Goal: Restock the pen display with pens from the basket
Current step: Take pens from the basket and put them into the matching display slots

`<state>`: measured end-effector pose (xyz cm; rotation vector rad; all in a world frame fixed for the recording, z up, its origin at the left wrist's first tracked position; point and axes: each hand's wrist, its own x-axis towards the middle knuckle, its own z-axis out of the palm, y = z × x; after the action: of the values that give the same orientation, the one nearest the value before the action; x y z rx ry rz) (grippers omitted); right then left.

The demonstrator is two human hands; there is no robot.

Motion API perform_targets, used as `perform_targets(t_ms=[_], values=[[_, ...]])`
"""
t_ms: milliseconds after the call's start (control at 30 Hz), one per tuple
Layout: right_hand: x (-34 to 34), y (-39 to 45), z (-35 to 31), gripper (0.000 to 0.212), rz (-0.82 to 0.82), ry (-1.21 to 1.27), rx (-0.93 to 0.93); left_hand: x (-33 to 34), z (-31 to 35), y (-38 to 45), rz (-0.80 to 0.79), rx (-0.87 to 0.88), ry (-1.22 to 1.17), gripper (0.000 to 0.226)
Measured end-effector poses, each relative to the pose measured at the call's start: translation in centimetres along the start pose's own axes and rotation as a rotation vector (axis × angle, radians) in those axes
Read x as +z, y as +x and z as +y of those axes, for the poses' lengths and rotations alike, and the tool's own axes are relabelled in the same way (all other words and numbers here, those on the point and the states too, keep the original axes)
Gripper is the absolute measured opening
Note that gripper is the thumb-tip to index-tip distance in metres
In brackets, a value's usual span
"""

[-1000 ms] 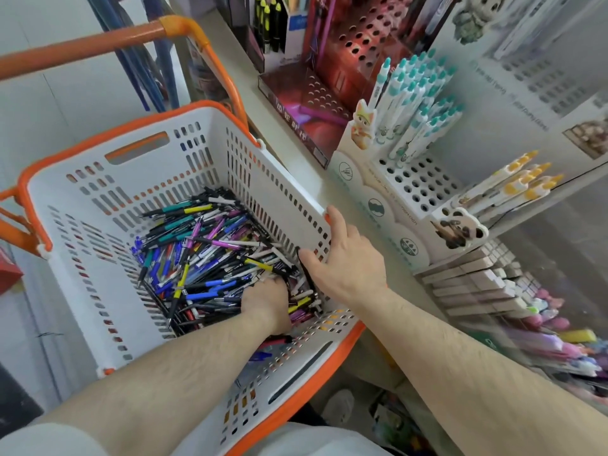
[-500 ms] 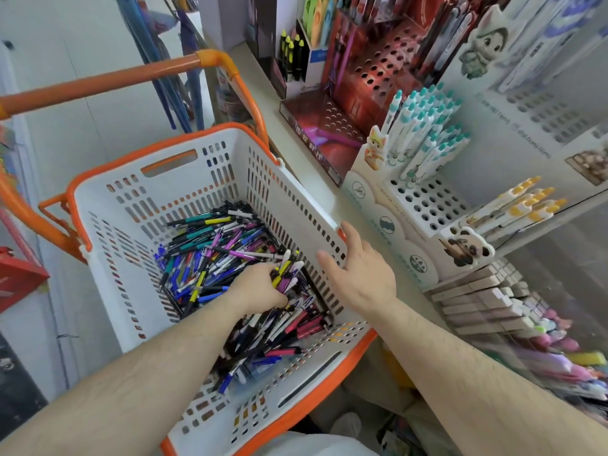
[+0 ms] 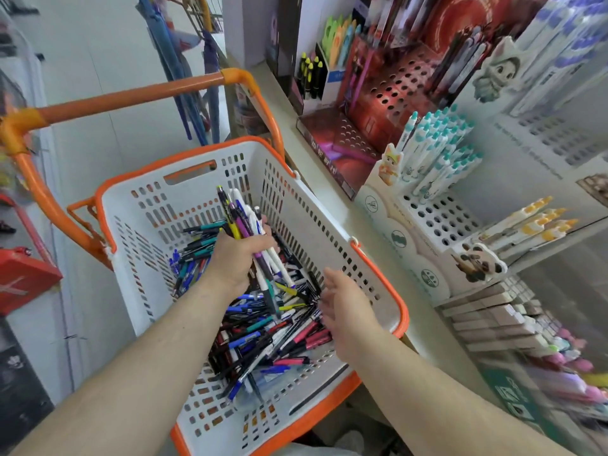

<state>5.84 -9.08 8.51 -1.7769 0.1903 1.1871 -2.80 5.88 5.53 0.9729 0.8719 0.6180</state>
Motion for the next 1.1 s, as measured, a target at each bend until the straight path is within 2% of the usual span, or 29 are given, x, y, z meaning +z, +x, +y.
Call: perform_targets(t_ms=[67, 167, 267, 433, 600, 733, 833, 900, 1000, 1100], values=[[0.8, 0.4, 0.7, 0.073, -0.135, 0.228, 0.258, 0.8, 0.7, -0.8, -0.068, 0.037, -0.143, 0.031], [1.7, 0.7, 1.3, 0.086, -0.259, 0.431, 0.406, 1.8, 0.8, -1.7, -0.153, 0.050, -0.307, 0.030], [2.4, 0.5, 0.7, 0.082, -0.349, 0.506, 0.381, 2.7, 0.7, -2.5, -0.186, 0.042, -0.391, 0.030], [2.5, -0.4, -0.7, 0.059, -0.315, 0.576, 0.218, 3.3, 0.1, -3.0, -0.175, -0.002, -0.417, 0.034], [2.7, -0.1, -0.6, 0.049, -0.296, 0.414, 0.035, 3.7, 0.0, -3.5, -0.174, -0.093, -0.474, 0.031], [1.9, 0.1, -0.3, 0.055, -0.279, 0.169, -0.010, 3.5, 0.1, -3.1, -0.131, -0.108, -0.424, 0.039], [1.0, 0.3, -1.3, 0.051, -0.099, -0.040, -0.061, 2.7, 0.1, -2.4, -0.134, -0.120, -0.309, 0.036], [0.5, 0.1, -3.0, 0.038, -0.026, -0.125, -0.254, 2.5, 0.2, -2.3, -0.164, -0.135, -0.210, 0.031], [0.4, -1.0, -5.9, 0.015, -0.102, -0.296, -0.581, 2.6, 0.5, -2.8, -0.258, -0.126, -0.085, 0.019], [1.5, -1.1, -7.1, 0.026, -0.173, -0.432, -0.669, 3.0, 0.7, -3.1, -0.315, -0.164, -0.028, 0.010]])
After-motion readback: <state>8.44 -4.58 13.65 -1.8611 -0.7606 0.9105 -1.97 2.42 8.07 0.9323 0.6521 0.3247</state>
